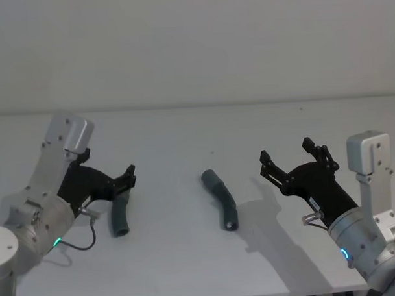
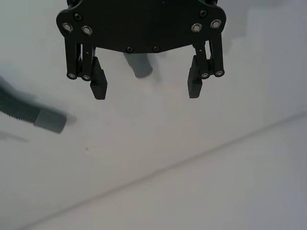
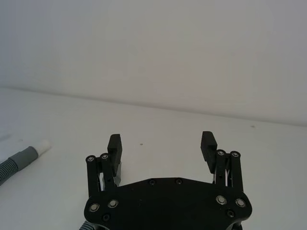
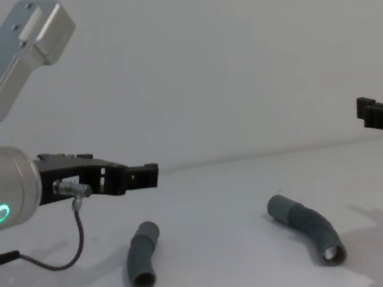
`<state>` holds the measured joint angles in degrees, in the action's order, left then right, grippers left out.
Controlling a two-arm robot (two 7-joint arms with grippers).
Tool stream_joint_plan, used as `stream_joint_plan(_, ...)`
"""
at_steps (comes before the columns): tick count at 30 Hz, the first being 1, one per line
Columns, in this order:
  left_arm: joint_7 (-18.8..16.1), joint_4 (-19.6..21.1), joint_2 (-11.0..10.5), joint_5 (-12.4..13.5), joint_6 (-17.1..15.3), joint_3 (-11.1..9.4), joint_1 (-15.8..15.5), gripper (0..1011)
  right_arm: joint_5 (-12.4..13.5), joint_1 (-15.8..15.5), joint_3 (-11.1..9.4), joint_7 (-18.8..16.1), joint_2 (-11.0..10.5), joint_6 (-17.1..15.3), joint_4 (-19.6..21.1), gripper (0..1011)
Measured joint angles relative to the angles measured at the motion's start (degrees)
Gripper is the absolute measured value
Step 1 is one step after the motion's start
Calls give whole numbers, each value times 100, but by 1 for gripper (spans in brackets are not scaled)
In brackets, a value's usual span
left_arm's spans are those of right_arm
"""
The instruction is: Use both hands to pick up one end of the pipe from the table, align the ends, and insert them.
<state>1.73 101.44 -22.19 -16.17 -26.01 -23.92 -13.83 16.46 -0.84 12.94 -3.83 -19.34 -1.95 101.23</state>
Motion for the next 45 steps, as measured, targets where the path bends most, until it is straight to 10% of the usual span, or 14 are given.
stream_joint_plan(15, -79, 212, 190, -233, -1164, 119, 54, 1001, 0, 0, 0, 0, 0, 0, 0, 1000)
stream_joint_plan(45, -143, -501, 755, -304, -1990, 115, -401, 1001, 0, 0, 0, 0, 0, 0, 0, 1000)
